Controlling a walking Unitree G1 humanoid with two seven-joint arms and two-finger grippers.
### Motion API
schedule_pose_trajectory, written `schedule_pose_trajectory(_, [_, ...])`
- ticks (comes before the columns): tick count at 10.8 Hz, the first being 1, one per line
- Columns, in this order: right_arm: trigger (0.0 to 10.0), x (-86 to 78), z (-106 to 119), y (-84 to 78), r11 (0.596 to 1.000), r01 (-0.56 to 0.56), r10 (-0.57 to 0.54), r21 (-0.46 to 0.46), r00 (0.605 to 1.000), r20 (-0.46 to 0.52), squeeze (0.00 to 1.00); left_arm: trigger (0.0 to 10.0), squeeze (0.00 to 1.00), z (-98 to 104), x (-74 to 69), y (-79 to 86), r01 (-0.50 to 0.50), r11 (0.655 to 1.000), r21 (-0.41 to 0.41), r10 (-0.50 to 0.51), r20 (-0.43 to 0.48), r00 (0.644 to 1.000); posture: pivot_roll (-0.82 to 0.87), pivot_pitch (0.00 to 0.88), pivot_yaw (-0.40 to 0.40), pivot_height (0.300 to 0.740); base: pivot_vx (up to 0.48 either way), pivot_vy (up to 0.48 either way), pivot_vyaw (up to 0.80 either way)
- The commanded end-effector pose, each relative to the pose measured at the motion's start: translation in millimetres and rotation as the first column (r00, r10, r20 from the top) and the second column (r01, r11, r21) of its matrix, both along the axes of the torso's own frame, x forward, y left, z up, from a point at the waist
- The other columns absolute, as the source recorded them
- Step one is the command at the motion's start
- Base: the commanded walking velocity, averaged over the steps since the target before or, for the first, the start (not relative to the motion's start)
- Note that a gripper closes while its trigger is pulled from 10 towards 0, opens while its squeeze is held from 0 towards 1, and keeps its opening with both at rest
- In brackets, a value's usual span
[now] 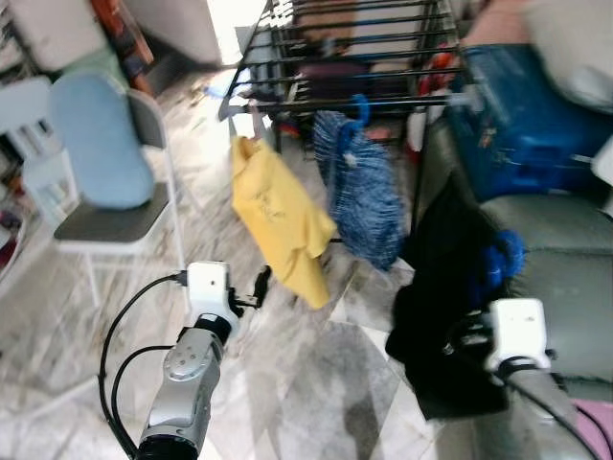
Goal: Hang hanger
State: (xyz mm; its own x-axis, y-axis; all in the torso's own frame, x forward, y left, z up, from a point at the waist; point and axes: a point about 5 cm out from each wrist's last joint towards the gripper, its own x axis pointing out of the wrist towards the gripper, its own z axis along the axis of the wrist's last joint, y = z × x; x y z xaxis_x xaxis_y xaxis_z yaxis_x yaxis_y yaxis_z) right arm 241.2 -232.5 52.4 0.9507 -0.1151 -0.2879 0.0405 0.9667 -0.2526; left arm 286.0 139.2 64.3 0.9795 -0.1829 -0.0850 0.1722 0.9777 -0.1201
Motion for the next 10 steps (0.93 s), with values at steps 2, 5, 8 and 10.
schedule_pose_trajectory(2, [10.0,11.6,9,15.4,0.998,-0.056,0.054,0.043,0.997,0.048,0.00,10.0,0.00,-3,-8.2,1.9,-0.041,0.999,-0.023,0.041,0.003,0.999,-0.24,0.000,0.037,0.740,0.000,0.324,0.00])
schedule_pose_trajectory(5, [10.0,14.5,3,24.0,0.996,-0.076,0.074,0.054,0.997,0.037,0.00,10.0,0.00,-4,-20.3,10.6,-0.031,1.000,0.001,0.031,-0.016,0.999,-0.19,0.000,0.091,0.740,0.000,0.455,0.00])
schedule_pose_trajectory(8, [10.0,12.3,0,27.6,0.995,0.016,-0.022,0.094,0.998,0.061,0.00,10.0,0.00,3,-9.0,2.5,0.092,0.995,0.035,-0.092,-0.009,0.996,-0.23,0.000,0.182,0.740,0.000,0.467,0.00])
schedule_pose_trajectory(10, [10.0,18.2,6,29.1,0.995,0.063,-0.071,0.076,0.992,0.100,0.00,10.0,0.00,11,3.6,-1.6,0.127,0.991,0.033,-0.127,0.006,0.992,-0.27,0.000,0.196,0.740,0.000,0.467,0.00])
